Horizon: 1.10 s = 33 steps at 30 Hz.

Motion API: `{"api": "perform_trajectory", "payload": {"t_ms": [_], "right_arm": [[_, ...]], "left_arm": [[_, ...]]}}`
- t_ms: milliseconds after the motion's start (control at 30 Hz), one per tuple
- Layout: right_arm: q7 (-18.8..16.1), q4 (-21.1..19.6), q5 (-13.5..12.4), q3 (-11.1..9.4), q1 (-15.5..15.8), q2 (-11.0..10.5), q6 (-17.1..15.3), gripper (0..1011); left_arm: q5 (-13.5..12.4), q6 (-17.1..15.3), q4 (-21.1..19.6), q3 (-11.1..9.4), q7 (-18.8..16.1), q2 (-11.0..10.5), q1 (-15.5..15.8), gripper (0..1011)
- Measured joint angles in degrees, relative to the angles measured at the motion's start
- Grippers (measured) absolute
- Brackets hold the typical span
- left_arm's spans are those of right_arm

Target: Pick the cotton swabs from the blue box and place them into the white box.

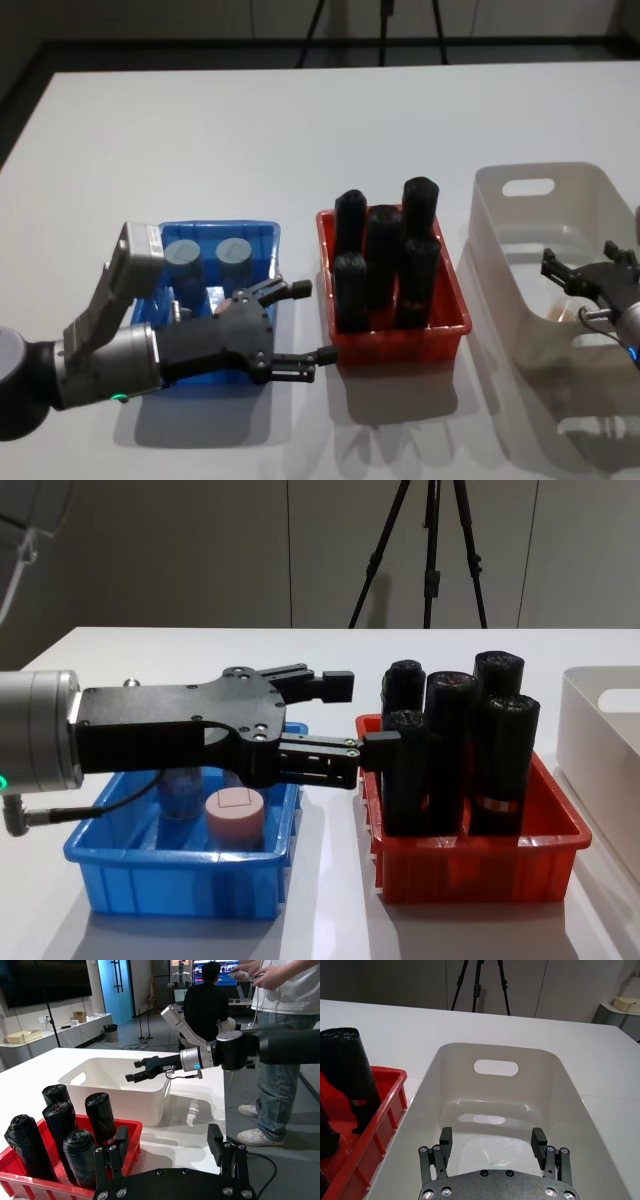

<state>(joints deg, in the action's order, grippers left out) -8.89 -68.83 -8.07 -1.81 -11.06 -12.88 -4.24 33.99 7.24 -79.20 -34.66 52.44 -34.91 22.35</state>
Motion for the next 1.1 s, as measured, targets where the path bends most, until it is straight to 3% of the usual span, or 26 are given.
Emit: {"api": "perform_trajectory", "payload": {"t_ms": [667,1100], "right_arm": [[-0.88,-5.73,1.3,-0.12,3.26,-0.86,3.91,1001],[-0.91,-9.6,3.94,0.41,5.91,-1.81,7.55,1001]], "left_arm": [[0.0,0.0,0.0,0.0,0.0,0.0,0.0,1001],[0.0,0.0,0.0,0.0,0.0,0.0,0.0,1001]]}}
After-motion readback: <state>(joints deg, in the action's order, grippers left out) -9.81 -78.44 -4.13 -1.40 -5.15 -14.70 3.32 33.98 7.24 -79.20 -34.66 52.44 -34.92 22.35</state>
